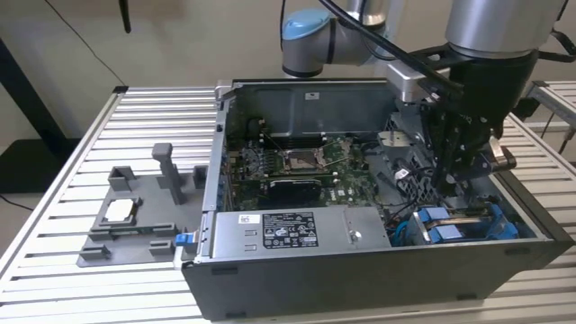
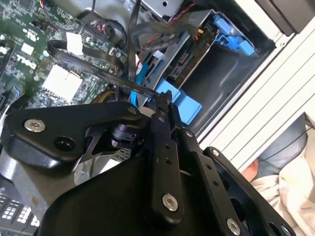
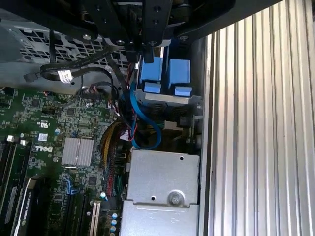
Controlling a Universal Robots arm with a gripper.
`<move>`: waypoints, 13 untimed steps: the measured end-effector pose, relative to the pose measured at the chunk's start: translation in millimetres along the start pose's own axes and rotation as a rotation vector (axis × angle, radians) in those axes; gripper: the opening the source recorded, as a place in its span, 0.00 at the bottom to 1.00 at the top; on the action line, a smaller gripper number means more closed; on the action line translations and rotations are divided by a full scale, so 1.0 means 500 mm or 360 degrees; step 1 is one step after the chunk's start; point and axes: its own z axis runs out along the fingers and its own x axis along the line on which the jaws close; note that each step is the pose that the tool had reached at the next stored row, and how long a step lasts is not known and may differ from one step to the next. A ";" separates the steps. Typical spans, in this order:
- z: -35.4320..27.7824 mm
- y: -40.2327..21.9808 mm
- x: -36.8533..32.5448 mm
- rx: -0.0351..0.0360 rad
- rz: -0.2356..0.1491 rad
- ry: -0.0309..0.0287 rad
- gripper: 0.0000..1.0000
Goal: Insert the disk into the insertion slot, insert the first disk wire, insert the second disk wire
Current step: 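Insert the second disk wire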
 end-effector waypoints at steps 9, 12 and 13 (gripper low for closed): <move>0.007 -0.049 0.013 -0.0030 0.0003 -0.00463 0.16; 0.009 -0.061 0.018 -0.0040 0.0004 -0.00617 0.16; 0.009 -0.062 0.018 -0.0040 0.0004 -0.00630 0.16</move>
